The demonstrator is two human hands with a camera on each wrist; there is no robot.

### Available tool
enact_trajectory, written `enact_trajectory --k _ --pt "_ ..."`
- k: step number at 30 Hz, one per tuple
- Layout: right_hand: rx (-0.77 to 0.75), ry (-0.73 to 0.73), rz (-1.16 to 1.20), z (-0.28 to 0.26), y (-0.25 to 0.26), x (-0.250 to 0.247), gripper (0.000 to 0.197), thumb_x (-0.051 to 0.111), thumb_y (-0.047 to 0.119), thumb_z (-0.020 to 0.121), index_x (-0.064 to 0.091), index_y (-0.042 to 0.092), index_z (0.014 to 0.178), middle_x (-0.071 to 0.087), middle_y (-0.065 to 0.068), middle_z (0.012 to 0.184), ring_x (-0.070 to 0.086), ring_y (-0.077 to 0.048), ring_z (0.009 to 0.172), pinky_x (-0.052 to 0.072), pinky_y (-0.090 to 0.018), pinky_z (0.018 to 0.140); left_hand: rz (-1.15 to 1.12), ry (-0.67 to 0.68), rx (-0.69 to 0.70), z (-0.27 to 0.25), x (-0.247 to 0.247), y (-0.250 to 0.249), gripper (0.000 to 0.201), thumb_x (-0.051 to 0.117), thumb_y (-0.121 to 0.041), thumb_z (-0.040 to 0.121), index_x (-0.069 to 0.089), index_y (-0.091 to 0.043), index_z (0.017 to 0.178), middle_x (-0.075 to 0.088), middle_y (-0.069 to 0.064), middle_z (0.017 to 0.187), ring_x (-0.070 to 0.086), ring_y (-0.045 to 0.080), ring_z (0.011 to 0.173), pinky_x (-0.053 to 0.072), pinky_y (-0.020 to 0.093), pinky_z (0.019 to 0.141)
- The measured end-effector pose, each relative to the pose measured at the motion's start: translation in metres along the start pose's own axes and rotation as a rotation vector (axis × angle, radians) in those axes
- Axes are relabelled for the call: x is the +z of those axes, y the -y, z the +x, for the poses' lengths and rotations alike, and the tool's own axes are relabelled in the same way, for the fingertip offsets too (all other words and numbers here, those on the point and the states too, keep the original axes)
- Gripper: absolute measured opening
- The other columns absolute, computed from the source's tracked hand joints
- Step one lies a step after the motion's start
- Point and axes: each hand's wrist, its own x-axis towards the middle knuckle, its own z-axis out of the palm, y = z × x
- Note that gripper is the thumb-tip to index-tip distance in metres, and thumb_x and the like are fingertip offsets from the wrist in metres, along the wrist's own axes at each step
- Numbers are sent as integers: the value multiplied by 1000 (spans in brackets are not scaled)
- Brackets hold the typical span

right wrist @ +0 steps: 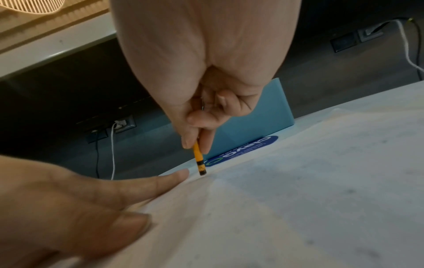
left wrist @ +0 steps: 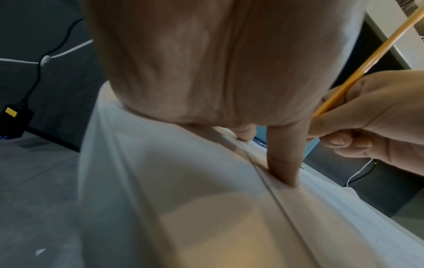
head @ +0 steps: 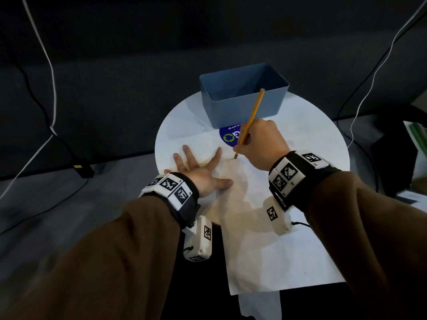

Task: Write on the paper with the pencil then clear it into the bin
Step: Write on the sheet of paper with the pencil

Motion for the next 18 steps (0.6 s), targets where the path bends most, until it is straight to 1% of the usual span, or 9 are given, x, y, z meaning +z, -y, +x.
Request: enact_trajectory --k 2,5,9,11,14,15,17,18 --pt "-11 8 2 0 2 2 22 82 23 84 61 16 83 64 -5 92 60 -21 95 48 -29 75 9 1 -3 1 0 -1 92 49 -79 83 -18 -63 144 -45 15 152 -35 45 141 -7 75 110" --pt "29 -13 7 2 0 1 24 82 22 84 59 15 84 62 -4 91 60 -22 96 46 -29 73 5 -6 0 0 0 0 92 49 -80 82 -17 -63 144 -45 15 152 -35 44 141 -6 75 110" --pt "-15 9 -27 -1 4 2 23 80 22 86 58 15 83 62 -5 88 57 -21 93 44 -29 74 14 -9 1 -1 0 0 91 48 -80 83 -17 -63 145 -43 17 153 -33 46 142 -5 75 110" --pt "-1 1 -25 -1 2 3 23 80 23 86 59 14 86 62 -4 91 59 -21 94 43 -28 73 12 -12 5 -1 0 0 91 48 -80 83 -16 -62 145 -42 17 153 -33 46 142 -5 75 110" --pt "41 -18 -25 0 -4 1 23 81 24 85 65 11 96 66 -8 100 62 -24 102 46 -28 72 7 -14 4 -3 0 0 92 48 -80 83 -16 -62 146 -42 17 153 -33 46 142 -6 75 110" --pt "31 -23 -17 -1 -4 0 22 81 24 85 65 11 94 66 -8 98 62 -24 101 46 -28 72 8 -13 4 -4 0 0 92 48 -79 83 -16 -61 146 -42 17 153 -33 46 142 -6 74 110" --pt "-6 -29 5 -3 1 1 20 80 22 86 62 13 84 64 -4 86 61 -23 92 42 -27 72 10 -10 0 -4 0 -2 92 48 -79 84 -16 -61 147 -41 18 154 -32 46 142 -6 74 110" --pt "-19 -28 10 -4 2 2 21 80 21 86 61 14 81 62 -3 83 59 -21 88 41 -27 71 11 -10 -2 -5 -1 -3 92 48 -79 84 -16 -61 147 -40 18 154 -32 46 142 -6 75 110"
